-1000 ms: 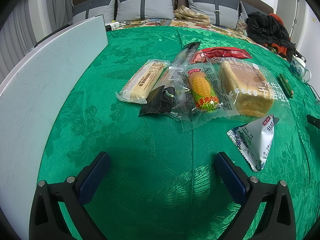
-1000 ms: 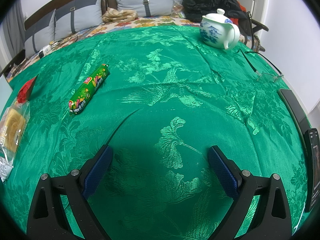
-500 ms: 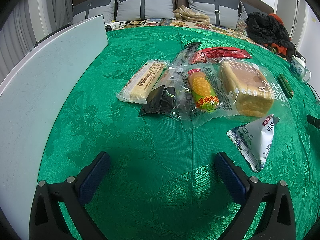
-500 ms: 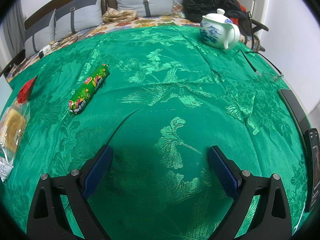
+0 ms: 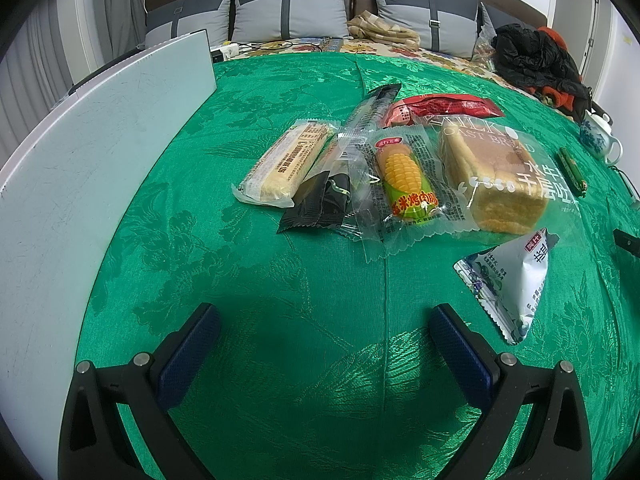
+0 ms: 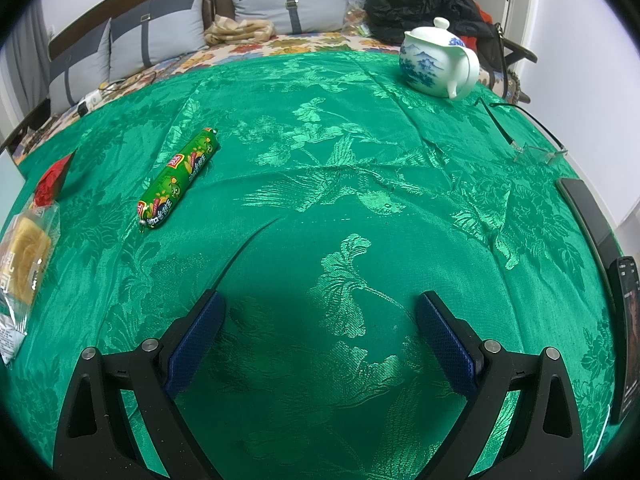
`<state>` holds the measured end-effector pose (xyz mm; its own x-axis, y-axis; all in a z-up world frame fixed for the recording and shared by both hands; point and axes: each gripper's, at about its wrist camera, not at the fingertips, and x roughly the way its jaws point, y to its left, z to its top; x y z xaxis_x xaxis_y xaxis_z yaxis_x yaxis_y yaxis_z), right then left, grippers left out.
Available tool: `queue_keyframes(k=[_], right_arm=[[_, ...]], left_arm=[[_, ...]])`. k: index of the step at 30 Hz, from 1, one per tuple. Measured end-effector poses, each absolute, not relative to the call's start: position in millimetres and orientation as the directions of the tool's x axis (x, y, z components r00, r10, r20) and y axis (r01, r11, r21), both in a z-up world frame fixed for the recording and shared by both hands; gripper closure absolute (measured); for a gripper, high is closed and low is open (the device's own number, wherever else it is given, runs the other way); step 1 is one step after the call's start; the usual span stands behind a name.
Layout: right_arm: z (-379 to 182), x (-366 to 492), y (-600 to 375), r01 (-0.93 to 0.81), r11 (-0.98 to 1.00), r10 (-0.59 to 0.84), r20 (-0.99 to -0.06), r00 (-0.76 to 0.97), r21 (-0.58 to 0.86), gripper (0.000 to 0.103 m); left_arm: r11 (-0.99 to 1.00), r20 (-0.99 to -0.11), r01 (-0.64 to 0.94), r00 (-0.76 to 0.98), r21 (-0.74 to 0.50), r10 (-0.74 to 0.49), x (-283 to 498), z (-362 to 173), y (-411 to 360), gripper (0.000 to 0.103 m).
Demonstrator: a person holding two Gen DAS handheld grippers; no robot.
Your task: Organize snacks
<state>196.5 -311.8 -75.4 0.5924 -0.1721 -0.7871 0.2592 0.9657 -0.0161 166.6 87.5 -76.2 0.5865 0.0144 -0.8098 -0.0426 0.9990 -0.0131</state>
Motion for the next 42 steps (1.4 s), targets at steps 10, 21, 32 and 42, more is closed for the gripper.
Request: queue_keyframes(k=[10,21,32,42], right_arm=[[-75.5,196.4,-312.1,0.259,0.966,-0.172,-0.787,0.592,-0.016,0.004],[-75.2,196.5,-311.6,0.259,0.966,-0.172,-0.787,0.592,-0.016,0.004],[-75.1,196.5,-311.5,0.259,0.966,-0.172,-0.787,0.592,-0.016,0.004],[-73.8,191.5,-308.3,0.254,0.967,-0.167,-0.787,0.595,-0.013,0.006]], left_arm=[[0.999,-0.809,-0.044,0.587,-0.014,0.015,166.6,-76.2,87.4,0.0],[0.999,-0.809,-0.045,0.587,-0.014,0.015,165.8,-75.7,87.8,0.0],[0.999,-0.809,-0.045,0.587,-0.014,0.016,165.6,-75.7,87.9,0.0],[0.999,-0.809,-0.045,0.587,-0.014,0.015,165.4,-75.8,88.0,0.0]])
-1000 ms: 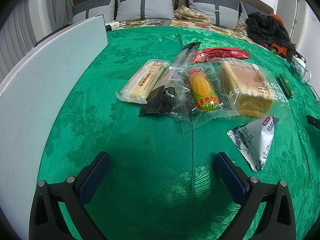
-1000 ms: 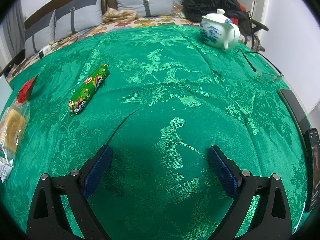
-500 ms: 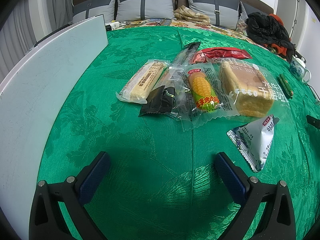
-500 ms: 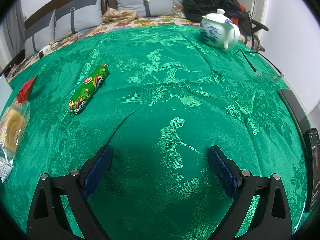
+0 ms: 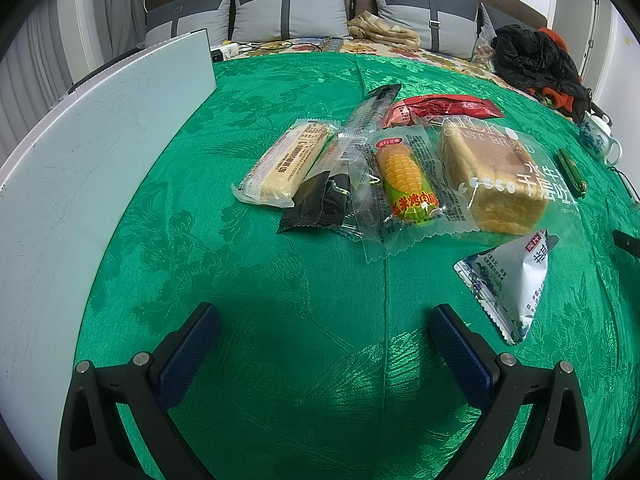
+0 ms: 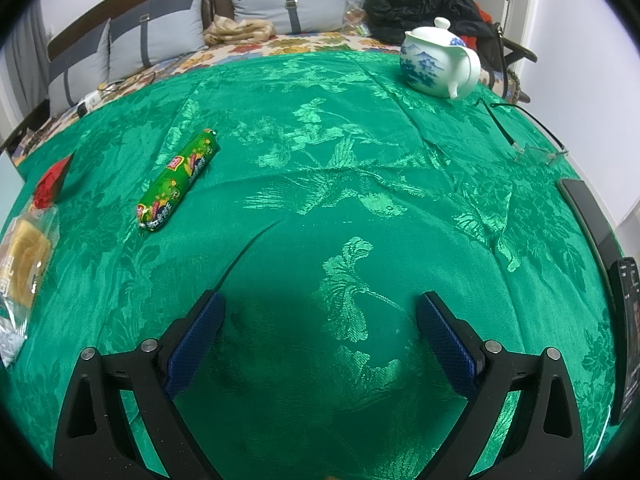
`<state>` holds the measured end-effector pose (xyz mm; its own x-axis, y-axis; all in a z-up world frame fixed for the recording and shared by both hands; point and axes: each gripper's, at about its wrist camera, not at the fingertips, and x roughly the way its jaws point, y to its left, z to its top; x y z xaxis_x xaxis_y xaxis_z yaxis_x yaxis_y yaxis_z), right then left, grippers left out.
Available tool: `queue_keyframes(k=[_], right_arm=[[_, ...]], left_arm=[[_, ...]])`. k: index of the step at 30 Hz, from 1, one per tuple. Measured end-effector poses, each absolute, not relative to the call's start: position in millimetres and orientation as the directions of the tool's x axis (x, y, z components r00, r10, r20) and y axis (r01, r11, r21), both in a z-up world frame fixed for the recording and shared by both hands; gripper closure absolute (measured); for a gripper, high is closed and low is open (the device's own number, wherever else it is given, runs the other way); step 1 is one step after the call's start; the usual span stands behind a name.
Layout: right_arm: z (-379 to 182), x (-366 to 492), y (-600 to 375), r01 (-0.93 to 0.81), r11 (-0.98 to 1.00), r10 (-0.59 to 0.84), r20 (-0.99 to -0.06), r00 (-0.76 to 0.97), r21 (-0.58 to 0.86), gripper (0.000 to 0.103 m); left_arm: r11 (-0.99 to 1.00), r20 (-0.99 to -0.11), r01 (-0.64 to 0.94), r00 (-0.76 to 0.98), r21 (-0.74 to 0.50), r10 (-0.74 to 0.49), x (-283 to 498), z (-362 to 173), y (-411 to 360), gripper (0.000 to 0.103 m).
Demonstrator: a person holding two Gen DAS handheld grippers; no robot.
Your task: Organize snacks
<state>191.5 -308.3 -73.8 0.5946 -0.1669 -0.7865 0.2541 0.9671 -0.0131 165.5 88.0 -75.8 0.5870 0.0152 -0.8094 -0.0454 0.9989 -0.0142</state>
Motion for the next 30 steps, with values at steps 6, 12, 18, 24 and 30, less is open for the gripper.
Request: queue_keyframes(k=[6,12,18,24,30], right_arm=[[-46.4,150.9,-294.2,0.198,0.979,-0.113,-0.715,0.69,0.036,0.006],[3.1,83.5,-277.2,0.15,0.985,-0.076,-0.574,0.815,0.082,0.005],[-2.2,49.2,-276.4,0.115,0.982,-0.002,-0.608,0.794,0.147,0.005],[0.0,48.5,-269.4,0.097,0.987,-0.003,-0.587,0.81,0.129,0.005],[-6.7,53.7,-256.8,0.035,0.989,0.06,-0.608,0.792,0.144,0.005]], left_arm=[[0.999,-0.81,-0.046,0.587,-0.015,0.015,165.2,-75.6,88.1,0.0],[0.999,-0.81,-0.046,0.587,-0.015,0.015,165.1,-75.6,88.2,0.0],[0.999,-0.815,-0.033,0.579,-0.009,0.012,162.9,-74.8,87.8,0.0],[0.998,-0.812,0.013,0.58,-0.067,-0.062,132.4,-53.2,105.4,0.0],[0.998,-0.811,-0.058,0.585,-0.034,0.006,159.6,-20.0,124.6,0.001]])
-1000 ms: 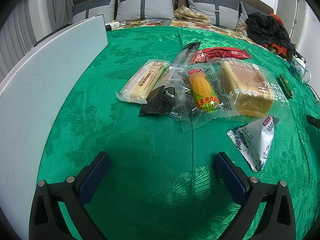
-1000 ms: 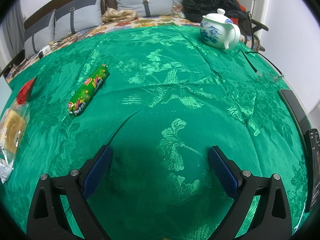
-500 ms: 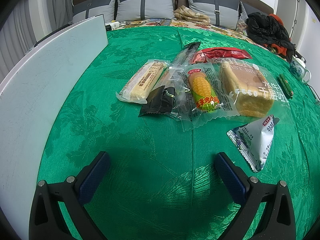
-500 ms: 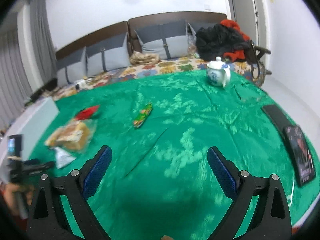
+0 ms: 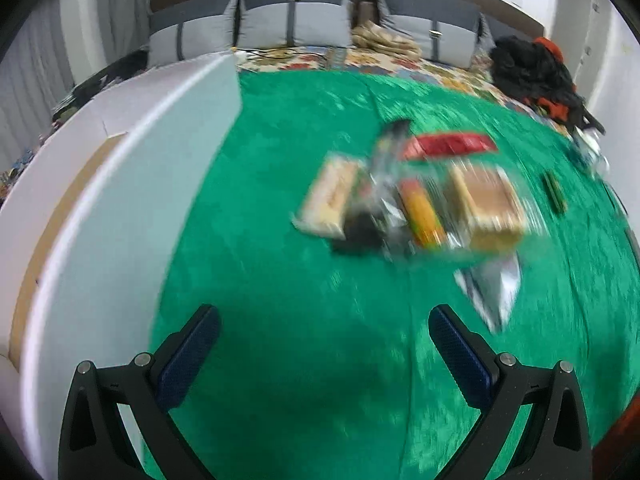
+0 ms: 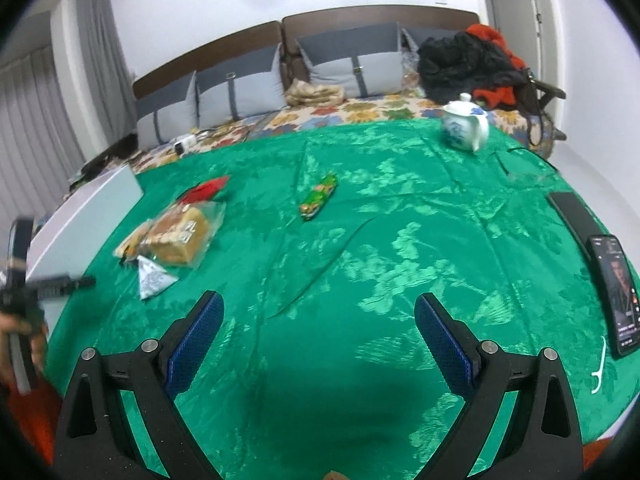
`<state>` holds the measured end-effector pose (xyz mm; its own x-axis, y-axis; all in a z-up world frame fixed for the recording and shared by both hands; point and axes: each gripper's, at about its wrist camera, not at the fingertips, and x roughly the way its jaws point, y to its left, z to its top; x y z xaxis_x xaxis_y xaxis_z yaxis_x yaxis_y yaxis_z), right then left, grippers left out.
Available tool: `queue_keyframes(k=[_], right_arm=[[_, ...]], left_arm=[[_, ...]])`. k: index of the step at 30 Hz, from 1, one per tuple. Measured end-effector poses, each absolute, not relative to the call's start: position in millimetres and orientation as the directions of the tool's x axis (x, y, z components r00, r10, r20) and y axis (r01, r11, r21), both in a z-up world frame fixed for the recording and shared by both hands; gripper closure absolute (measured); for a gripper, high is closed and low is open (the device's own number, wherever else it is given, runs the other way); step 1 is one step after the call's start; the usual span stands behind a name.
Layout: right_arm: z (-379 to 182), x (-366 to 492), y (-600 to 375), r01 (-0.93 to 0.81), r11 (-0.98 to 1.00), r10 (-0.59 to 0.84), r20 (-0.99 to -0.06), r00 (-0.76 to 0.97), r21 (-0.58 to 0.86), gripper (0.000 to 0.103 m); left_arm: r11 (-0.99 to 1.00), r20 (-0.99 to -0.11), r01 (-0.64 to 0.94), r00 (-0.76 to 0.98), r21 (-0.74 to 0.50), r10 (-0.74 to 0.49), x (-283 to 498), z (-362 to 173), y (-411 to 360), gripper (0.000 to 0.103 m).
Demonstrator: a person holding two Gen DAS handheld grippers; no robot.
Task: Organize snacks
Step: 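Move the left tool to the tan wafer bar and grasp it, then grasp the silver triangular packet with the right tool while the left tool holds the wafer bar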
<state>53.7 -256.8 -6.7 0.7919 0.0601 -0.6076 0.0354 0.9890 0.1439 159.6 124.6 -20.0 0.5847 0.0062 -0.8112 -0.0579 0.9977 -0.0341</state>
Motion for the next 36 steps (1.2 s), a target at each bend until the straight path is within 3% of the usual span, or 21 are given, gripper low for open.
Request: queue_keyframes(k=[3,5,10,16,18,19,25,33,36], right_arm=[[-7.5,52.0,-253.9,0.012,0.989,0.081,-0.607,0.791,0.148,0.005],[-8.8,52.4,-254.1,0.008,0.988,0.09,-0.611,0.787,0.156,0.005],[-13.6,54.4,-257.0,0.013,0.982,0.109,-0.624,0.774,0.188,0.005],[-25.7,63.9,-260.6,0.026,0.975,0.128,-0.656,0.744,0.22,0.005],[-30.5,69.0,-259.5,0.022,0.973,0.141,-0.667,0.732,0.23,0.005],[-32.7,71.6,-258.1,0.02,0.973,0.144,-0.673,0.726,0.23,0.005],[-37.1,76.5,-244.9,-0.019,0.978,0.159,-0.685,0.711,0.208,0.005],[-39.8,72.7,-223.8,-0.106,0.98,0.194,-0.687,0.701,0.168,0.005],[-41.6,71.4,-217.2,-0.178,0.95,0.306,-0.658,0.688,0.256,0.005]], left_arm=[[0.994,-0.838,-0.1,0.545,-0.039,0.022,194.5,-15.9,132.9,0.006],[0.992,-0.864,-0.127,0.502,-0.026,0.041,220.2,-19.0,137.7,0.023],[0.99,-0.893,-0.142,0.442,0.017,0.079,264.7,-38.4,140.0,0.033],[0.994,-0.896,-0.096,0.443,-0.05,-0.003,289.4,-59.7,140.3,0.038],[0.997,-0.894,-0.068,0.448,-0.037,-0.003,289.6,-61.0,138.6,0.055],[0.999,-0.889,-0.045,0.457,-0.013,0.009,287.4,-60.5,136.3,0.074],[0.998,-0.878,-0.055,0.479,-0.023,0.006,249.1,-54.7,145.4,0.075],[0.976,-0.852,-0.099,0.51,-0.193,-0.117,150.0,-51.7,143.9,0.075],[0.973,-0.834,-0.086,0.534,-0.216,-0.138,125.9,-45.3,135.0,0.075]])
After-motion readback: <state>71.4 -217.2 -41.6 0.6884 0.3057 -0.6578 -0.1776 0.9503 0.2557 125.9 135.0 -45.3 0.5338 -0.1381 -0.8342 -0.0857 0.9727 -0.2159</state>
